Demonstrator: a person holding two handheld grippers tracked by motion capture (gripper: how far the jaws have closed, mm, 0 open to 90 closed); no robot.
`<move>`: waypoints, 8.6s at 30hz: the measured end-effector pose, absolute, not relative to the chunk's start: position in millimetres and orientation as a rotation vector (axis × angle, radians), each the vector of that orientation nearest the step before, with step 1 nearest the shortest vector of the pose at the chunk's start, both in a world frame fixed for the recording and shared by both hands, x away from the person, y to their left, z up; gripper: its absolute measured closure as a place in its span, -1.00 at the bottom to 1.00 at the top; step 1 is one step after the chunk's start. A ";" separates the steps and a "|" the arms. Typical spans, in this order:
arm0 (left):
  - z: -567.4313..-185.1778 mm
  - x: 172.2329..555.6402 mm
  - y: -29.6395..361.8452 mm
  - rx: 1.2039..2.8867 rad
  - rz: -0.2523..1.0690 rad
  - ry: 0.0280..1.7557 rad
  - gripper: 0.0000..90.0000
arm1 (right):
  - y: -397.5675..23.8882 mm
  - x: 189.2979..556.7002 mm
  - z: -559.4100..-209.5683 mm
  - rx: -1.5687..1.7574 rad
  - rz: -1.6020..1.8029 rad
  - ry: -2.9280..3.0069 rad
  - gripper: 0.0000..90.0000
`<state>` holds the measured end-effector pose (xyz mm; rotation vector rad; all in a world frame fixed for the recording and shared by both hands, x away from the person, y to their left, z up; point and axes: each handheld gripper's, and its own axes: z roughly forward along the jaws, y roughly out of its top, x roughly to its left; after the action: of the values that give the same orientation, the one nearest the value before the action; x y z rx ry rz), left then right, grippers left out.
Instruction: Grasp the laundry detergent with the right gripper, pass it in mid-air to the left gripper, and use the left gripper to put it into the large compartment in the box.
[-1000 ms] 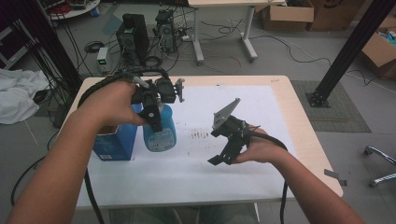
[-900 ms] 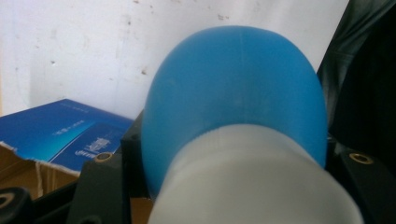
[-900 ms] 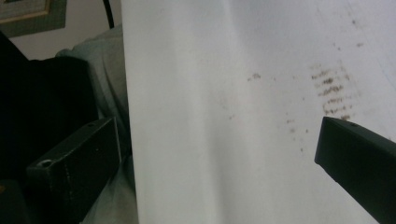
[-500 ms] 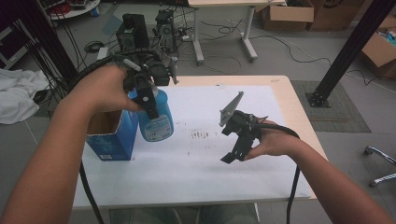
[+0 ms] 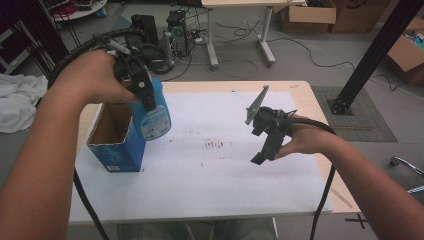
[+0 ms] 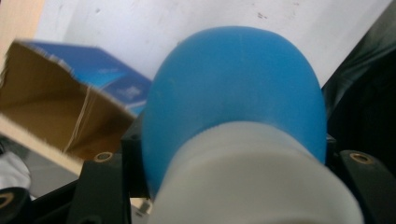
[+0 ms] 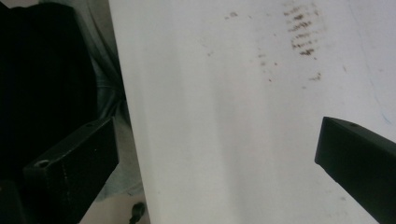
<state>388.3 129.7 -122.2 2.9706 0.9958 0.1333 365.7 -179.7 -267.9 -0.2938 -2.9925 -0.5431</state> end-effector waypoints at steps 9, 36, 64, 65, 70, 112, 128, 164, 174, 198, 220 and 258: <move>-99.9 402.7 154.6 2.861 0.140 1.322 -0.13 | -197.4 373.9 -259.7 -0.348 -0.453 -3.026 -1.00; -90.9 423.7 233.3 2.320 0.073 2.124 -0.13 | -213.6 379.7 -261.3 -0.359 -0.395 -3.030 -1.00; -201.9 430.9 248.2 2.288 -0.007 2.210 -0.13 | -213.1 378.3 -266.0 -0.367 -0.395 -3.030 -1.00; -205.9 431.2 248.3 2.285 -0.005 2.213 -0.13 | -213.1 378.1 -266.0 -0.370 -0.397 -3.029 -1.00; -227.8 432.9 250.2 2.280 -0.017 2.230 -0.13 | -214.8 378.5 -266.1 -0.374 -0.397 -3.028 -1.00; -290.7 434.9 248.9 2.288 0.056 2.235 -0.14 | -217.6 371.6 -268.3 -0.370 -0.381 -3.048 -1.00; -287.2 433.9 245.3 2.296 0.060 2.222 -0.31 | -216.7 369.9 -267.9 -0.368 -0.377 -3.049 -1.00; -210.4 414.6 241.4 2.296 0.203 2.095 -0.65 | -205.9 366.3 -265.1 -0.334 -0.375 -3.056 -1.00; -183.2 412.3 215.5 2.384 0.232 1.957 -0.79 | -204.4 366.9 -264.5 -0.329 -0.363 -3.057 -1.00; -161.3 415.8 156.0 2.539 0.167 1.648 -0.91 | -209.4 366.2 -265.1 -0.359 -0.389 -3.053 -1.00; -187.4 407.3 95.9 2.881 -0.085 0.931 -1.00 | -206.2 370.7 -265.1 -0.380 -0.340 -3.046 -1.00; -214.2 384.4 44.8 3.086 -0.204 0.285 -1.00 | -194.7 378.1 -267.6 -0.368 -0.296 -3.048 -1.00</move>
<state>384.4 44.8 -214.2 3.0861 0.2854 -0.2036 378.1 -194.7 -267.6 -0.3677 -3.0478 -0.2957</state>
